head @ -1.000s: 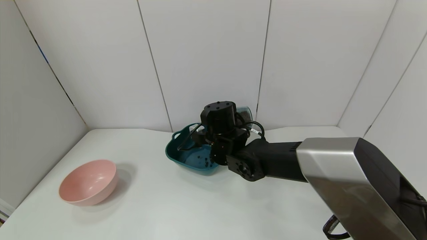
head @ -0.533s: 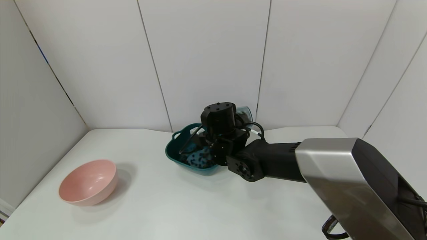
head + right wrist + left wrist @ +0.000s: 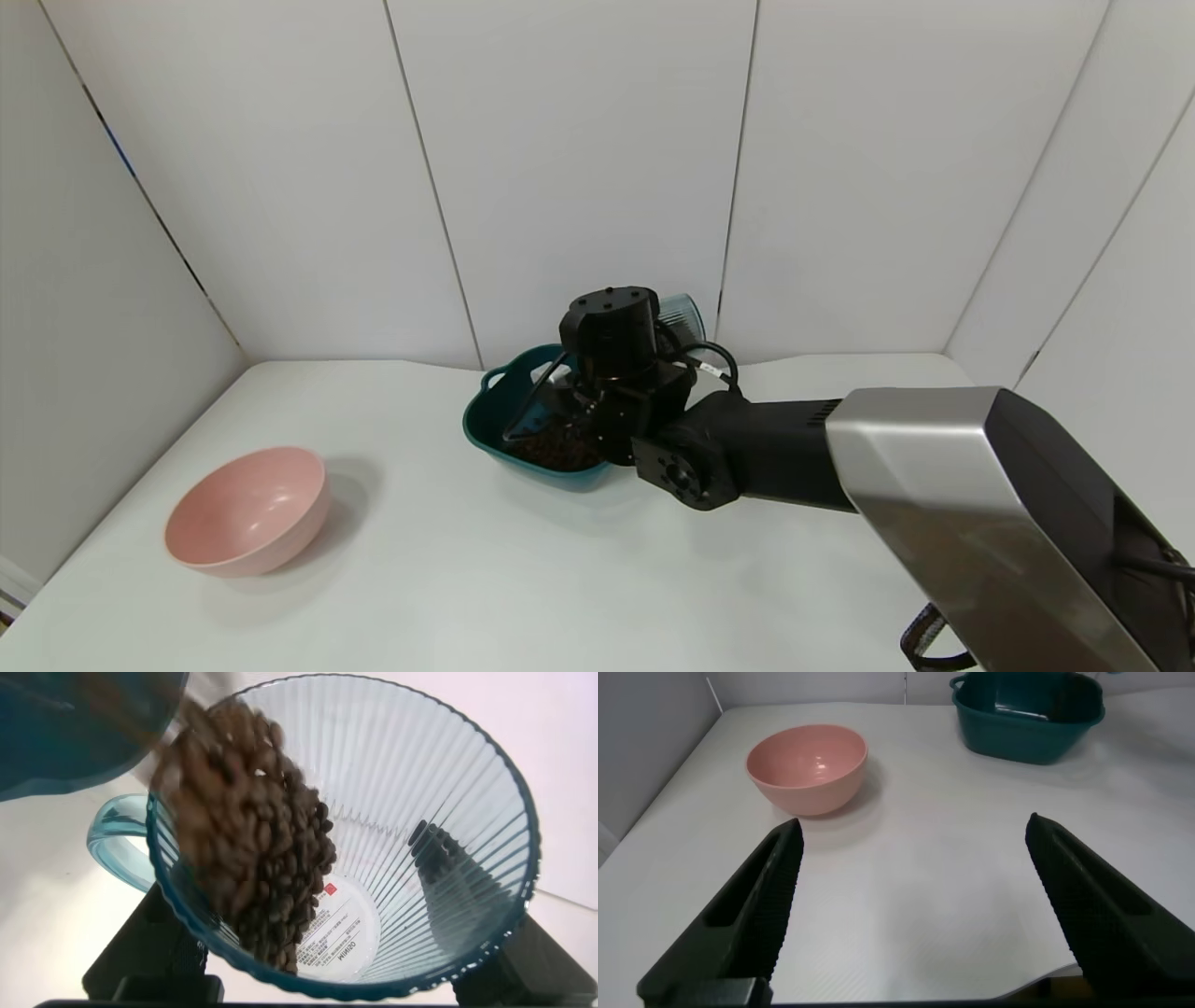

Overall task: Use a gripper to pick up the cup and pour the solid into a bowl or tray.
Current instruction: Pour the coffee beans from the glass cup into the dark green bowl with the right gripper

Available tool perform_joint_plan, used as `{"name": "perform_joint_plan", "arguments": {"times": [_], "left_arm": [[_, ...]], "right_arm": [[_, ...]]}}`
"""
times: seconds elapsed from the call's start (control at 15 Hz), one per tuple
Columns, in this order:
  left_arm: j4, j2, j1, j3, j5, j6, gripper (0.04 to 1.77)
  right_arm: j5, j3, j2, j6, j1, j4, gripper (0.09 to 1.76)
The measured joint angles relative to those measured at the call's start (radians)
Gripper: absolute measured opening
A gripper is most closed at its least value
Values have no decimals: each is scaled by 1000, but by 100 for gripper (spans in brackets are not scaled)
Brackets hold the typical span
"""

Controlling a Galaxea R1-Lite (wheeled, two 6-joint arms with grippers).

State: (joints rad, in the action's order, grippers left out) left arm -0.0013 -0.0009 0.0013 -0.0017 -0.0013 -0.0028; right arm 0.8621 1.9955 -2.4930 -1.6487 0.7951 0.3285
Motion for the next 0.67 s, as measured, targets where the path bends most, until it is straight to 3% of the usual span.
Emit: {"name": "perform_joint_plan", "arguments": {"times": [0.67], "left_arm": [[0, 0, 0, 0, 0, 0, 172]], "right_arm": [[0, 0, 6, -33, 3, -10, 138]]}}
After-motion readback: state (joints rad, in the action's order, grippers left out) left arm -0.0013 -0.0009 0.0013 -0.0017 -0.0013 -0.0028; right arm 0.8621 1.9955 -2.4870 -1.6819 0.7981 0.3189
